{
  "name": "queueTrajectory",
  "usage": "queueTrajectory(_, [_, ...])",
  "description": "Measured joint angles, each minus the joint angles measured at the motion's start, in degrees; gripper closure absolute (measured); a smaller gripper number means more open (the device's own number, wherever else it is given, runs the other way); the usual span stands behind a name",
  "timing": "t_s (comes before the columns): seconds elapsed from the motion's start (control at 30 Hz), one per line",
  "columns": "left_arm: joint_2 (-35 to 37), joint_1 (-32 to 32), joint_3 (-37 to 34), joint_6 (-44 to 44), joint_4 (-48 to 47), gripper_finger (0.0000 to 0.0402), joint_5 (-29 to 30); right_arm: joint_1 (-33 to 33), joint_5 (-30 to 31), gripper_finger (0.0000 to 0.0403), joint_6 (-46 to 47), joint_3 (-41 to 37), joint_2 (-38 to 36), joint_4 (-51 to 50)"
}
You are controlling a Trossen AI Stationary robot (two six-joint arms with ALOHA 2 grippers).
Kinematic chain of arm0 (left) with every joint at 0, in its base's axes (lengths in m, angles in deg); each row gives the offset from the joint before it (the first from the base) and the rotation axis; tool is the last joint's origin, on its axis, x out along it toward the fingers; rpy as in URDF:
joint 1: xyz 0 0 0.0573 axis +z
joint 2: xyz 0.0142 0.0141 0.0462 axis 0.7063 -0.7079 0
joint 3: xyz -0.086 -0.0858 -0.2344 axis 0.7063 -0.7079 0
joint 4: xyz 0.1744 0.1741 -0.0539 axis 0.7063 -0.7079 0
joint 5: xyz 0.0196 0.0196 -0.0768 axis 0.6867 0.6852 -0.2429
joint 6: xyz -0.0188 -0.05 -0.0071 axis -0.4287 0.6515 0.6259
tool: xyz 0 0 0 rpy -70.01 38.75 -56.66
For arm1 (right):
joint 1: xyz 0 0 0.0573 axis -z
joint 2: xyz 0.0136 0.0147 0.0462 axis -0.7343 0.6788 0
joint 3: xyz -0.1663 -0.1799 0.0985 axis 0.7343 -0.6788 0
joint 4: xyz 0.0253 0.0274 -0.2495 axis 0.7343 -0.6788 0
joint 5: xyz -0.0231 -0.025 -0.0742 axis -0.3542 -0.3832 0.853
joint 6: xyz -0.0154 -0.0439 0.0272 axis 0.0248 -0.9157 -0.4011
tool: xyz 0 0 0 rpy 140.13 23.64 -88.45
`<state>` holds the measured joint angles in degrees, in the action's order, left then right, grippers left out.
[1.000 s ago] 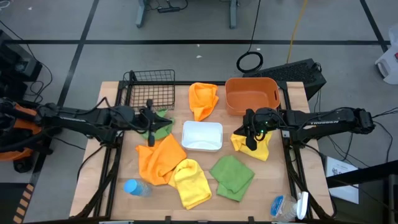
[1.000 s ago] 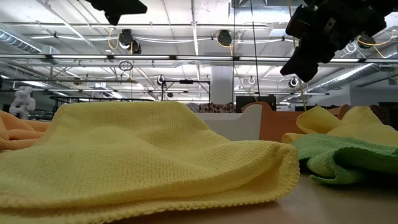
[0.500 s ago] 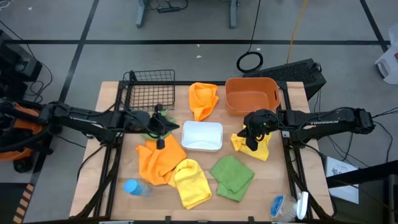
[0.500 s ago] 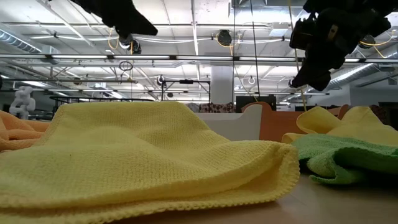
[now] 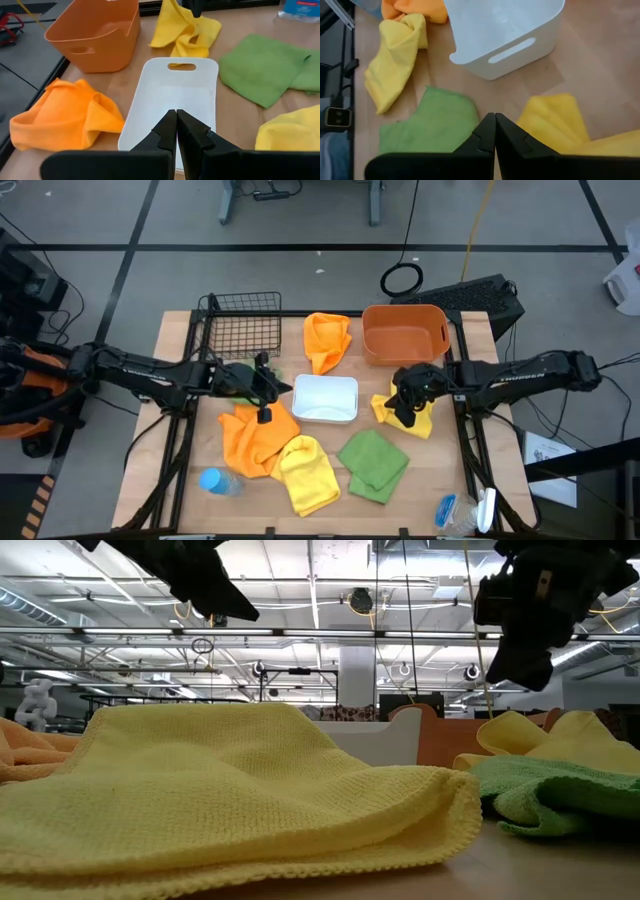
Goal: Sort microfiber towel by color & place in baskets
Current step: Put the top yellow microfiber towel into the white bin
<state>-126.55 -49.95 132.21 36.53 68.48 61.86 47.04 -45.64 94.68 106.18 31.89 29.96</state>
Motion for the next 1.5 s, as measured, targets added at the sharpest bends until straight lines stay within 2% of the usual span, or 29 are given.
queueTrajectory(0.2, [0.0,0.0,0.0,1.9,0.0,0.0384,-0.1,-2.2,1.7,0.0403,1.6,0.0,0.0,-0.9])
queueTrajectory(0.37, [0.0,0.0,0.0,2.8,0.0,0.0384,-0.2,-2.5,3.1,0.04,1.3,0.0,0.0,-5.7])
queueTrajectory(0.73, [0.0,0.0,0.0,2.8,1.8,0.0384,-0.2,-2.5,7.2,0.0342,-1.5,0.0,0.0,-10.2])
queueTrajectory(1.03, [0.0,0.0,0.0,2.8,1.6,0.0384,-0.2,-2.5,9.2,0.0264,1.7,0.0,0.0,-11.0])
queueTrajectory(1.23, [0.0,0.0,0.0,2.9,1.6,0.0384,-0.2,-2.5,9.2,0.0194,6.3,0.0,0.0,-17.0])
queueTrajectory(1.5, [0.0,0.0,0.0,2.9,1.6,0.0384,-0.2,-2.7,8.6,0.0112,2.8,0.0,0.0,-19.4])
